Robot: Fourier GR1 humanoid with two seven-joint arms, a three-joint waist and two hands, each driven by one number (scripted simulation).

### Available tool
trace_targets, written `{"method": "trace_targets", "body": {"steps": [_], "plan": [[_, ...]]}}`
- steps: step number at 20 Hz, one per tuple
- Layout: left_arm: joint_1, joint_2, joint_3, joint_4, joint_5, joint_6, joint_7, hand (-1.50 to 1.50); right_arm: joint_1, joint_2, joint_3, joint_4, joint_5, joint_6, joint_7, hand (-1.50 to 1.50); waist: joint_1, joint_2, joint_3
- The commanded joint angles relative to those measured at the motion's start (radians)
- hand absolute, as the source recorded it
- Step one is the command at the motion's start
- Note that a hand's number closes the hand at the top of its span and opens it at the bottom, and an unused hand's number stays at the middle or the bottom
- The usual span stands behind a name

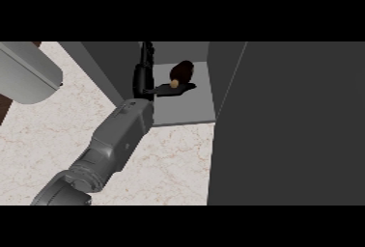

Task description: Pick up the wine, place it into the cabinet and close the cabinet

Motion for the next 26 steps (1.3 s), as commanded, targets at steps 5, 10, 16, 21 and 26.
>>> {"method": "trace_targets", "body": {"steps": [5, 10, 16, 21, 26], "plan": [[0.120, 0.001, -0.004, -0.025, 0.081, -0.101, -0.069, -1.50, 0.044, 0.004, 0.013, -0.032, -0.014, 0.003, -0.006, -1.50, 0.016, -0.012, 0.000], [0.117, 0.001, -0.056, -0.055, 0.126, -0.106, -0.042, -1.50, -0.027, 0.006, 0.039, -0.054, 0.007, -0.044, 0.058, -1.50, 0.021, -0.014, -0.001], [0.174, 0.001, -0.192, -0.156, 0.222, -0.060, -0.009, -1.50, -0.033, -0.023, -0.027, -0.044, -0.058, -0.027, 0.077, -1.50, 0.013, -0.017, 0.000], [0.318, 0.001, -0.384, -0.391, 0.320, 0.017, 0.045, -1.50, -0.020, 0.005, 0.009, -0.039, 0.023, -0.055, 0.049, -1.50, 0.038, -0.027, 0.000], [0.450, 0.001, -0.520, -0.633, 0.335, 0.163, 0.094, -1.50, -0.008, -0.019, -0.052, -0.040, -0.004, -0.048, 0.039, -1.50, 0.073, -0.024, 0.000]]}}
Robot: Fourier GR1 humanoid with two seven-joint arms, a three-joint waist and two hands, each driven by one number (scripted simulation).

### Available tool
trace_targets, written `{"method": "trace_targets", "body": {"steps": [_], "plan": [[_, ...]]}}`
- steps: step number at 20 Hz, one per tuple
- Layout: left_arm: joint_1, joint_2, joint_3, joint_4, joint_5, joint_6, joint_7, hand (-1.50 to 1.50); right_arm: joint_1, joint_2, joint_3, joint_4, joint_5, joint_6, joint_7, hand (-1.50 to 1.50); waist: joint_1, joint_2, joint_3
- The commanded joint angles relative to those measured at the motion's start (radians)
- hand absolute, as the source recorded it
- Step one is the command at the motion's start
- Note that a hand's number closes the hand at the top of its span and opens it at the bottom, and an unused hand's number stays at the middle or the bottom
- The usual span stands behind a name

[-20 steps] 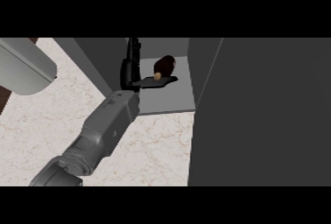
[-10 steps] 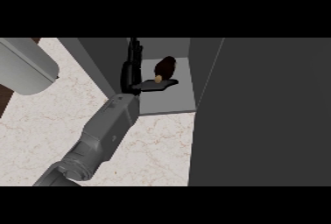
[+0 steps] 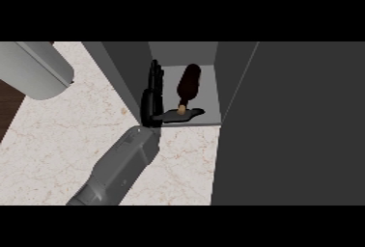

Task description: Pick up the wine, place it into the cabinet and close the cabinet

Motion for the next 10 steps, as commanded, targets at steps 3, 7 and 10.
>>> {"method": "trace_targets", "body": {"steps": [3, 7, 10], "plan": [[0.182, 0.000, -0.210, -0.311, 0.033, 0.197, 0.018, -1.50, 0.042, -0.012, -0.037, -0.087, -0.030, -0.008, 0.015, -1.50, 0.025, -0.001, 0.000], [0.284, 0.000, -0.255, -0.478, -0.057, 0.266, 0.064, -1.50, 0.078, -0.040, -0.088, -0.106, -0.099, 0.019, 0.020, -1.50, 0.034, -0.001, 0.001], [0.335, 0.000, -0.290, -0.532, -0.036, 0.277, 0.020, -1.50, -0.001, -0.033, -0.027, -0.140, -0.044, -0.030, 0.118, -1.50, 0.026, 0.003, 0.000]]}}
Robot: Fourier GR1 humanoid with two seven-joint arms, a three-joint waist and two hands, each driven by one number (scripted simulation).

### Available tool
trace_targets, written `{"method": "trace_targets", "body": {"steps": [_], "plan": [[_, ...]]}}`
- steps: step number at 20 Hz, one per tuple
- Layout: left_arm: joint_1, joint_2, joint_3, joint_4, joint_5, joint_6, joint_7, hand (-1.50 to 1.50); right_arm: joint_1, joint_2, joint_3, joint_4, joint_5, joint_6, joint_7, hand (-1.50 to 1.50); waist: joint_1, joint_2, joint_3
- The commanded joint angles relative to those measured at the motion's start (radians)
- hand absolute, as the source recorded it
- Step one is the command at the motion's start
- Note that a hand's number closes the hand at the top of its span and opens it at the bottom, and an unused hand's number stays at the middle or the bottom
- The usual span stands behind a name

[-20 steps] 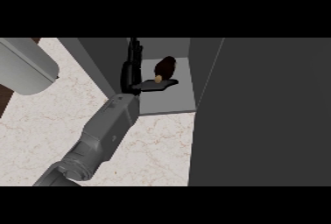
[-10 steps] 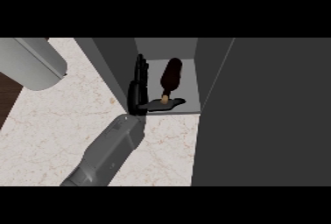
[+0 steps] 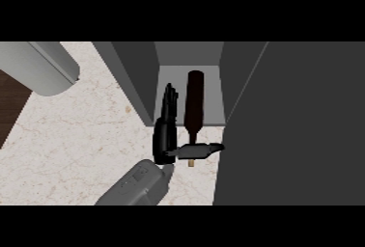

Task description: Pick up the wine, place it into the cabinet and close the cabinet

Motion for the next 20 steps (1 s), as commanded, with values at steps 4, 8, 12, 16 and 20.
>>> {"method": "trace_targets", "body": {"steps": [4, 8, 12, 16, 20], "plan": [[0.164, 0.048, -0.100, -0.387, -0.094, 0.171, 0.128, -1.50, 0.010, 0.017, 0.037, -0.067, 0.018, -0.021, 0.017, -1.50, 0.010, 0.000, 0.000], [0.267, 0.072, -0.120, -0.426, -0.172, 0.188, 0.113, -1.50, 0.005, 0.007, 0.028, -0.065, 0.001, -0.009, 0.010, -1.50, 0.004, 0.003, 0.000], [0.380, 0.130, -0.192, -0.651, -0.228, 0.273, 0.185, -1.50, 0.022, 0.000, 0.000, -0.029, -0.033, 0.011, -0.019, -1.50, 0.007, 0.002, 0.000], [0.489, 0.237, -0.168, -0.771, -0.197, 0.137, 0.167, -1.50, 0.009, -0.021, -0.040, -0.013, -0.097, 0.035, -0.007, -1.50, 0.009, 0.003, 0.000], [0.556, 0.329, -0.171, -0.834, -0.206, 0.084, 0.154, -1.50, 0.072, -0.011, 0.031, -0.104, -0.113, 0.053, 0.059, -1.50, 0.004, 0.001, -0.001]]}}
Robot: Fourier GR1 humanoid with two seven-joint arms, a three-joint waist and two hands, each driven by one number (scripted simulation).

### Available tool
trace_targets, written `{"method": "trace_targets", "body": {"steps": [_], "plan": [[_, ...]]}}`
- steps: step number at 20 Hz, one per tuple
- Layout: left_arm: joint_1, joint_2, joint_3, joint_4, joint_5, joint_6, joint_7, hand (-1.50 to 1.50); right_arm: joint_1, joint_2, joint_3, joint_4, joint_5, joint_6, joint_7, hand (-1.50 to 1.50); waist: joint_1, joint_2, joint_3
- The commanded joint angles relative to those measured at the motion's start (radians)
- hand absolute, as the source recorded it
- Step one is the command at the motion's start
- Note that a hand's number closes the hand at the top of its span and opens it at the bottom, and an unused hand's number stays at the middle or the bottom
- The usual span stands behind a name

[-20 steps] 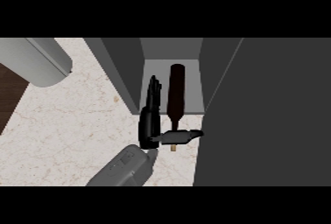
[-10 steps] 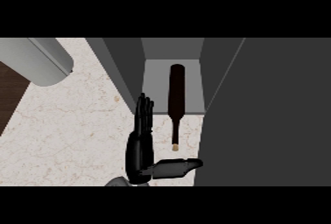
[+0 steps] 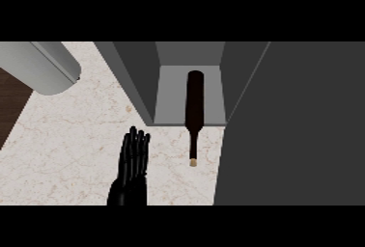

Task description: Pick up the wine, place it into the cabinet and close the cabinet

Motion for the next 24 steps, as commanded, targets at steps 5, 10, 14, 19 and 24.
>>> {"method": "trace_targets", "body": {"steps": [5, 10, 14, 19, 24], "plan": [[0.115, 0.130, 0.006, -0.137, -0.018, -0.092, -0.005, -1.50, 0.041, -0.003, 0.078, -0.148, -0.101, 0.018, 0.139, 1.50, -0.004, 0.000, -0.001], [0.172, 0.250, 0.080, -0.223, 0.022, -0.200, 0.017, -1.50, 0.129, -0.026, 0.066, -0.135, -0.114, 0.111, 0.021, 1.50, -0.005, 0.000, 0.000], [0.237, 0.289, 0.124, -0.264, 0.067, -0.248, -0.011, -1.50, 0.115, -0.020, 0.131, -0.135, -0.195, 0.095, 0.151, 1.50, -0.002, 0.000, -0.001], [0.294, 0.376, 0.252, -0.334, 0.122, -0.281, -0.002, -1.50, 0.251, 0.050, 0.276, -0.129, -0.139, 0.086, 0.111, 1.50, -0.005, -0.003, -0.001], [0.323, 0.371, 0.315, -0.308, 0.172, -0.354, -0.029, -1.50, 0.189, 0.017, 0.382, -0.155, -0.149, 0.113, 0.177, 1.50, -0.003, -0.002, -0.001]]}}
